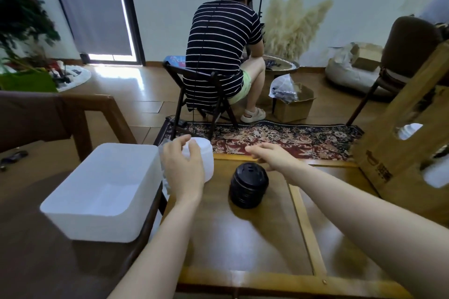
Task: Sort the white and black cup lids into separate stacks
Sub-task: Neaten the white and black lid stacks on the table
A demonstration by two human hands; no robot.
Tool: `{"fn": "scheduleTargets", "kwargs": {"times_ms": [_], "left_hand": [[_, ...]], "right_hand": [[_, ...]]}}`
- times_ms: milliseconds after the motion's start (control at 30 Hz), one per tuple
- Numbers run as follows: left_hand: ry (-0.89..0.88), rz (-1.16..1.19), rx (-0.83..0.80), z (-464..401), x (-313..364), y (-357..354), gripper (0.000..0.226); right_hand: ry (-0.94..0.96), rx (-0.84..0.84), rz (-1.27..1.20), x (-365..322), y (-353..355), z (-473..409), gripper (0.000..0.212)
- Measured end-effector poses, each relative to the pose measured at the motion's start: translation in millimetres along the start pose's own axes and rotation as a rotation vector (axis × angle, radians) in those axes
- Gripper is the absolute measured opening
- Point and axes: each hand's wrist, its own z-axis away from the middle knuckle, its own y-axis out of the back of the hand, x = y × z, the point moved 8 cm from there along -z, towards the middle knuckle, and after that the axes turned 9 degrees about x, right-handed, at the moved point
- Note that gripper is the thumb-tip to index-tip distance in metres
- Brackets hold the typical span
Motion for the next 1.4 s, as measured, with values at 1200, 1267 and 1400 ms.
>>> {"fn": "scheduleTargets", "kwargs": {"times_ms": [1200, 1267, 1400], "left_hand": [[0.633, 0.133, -0.592, -6, -85, -58, 0.049], [0.633, 0.107, -0.591, -5, -87, -58, 0.057], [0.547, 0.03, -0.647, -7, -83, -63, 0.06]], "right_hand": [[-0.087, -0.437, 0.048, -20, -85, -47, 0.063], [-0.096, -0.434, 0.083, -19, -86, -48, 0.068], [-0.129, -0.44, 0.145, -14, -87, -53, 0.076]]}}
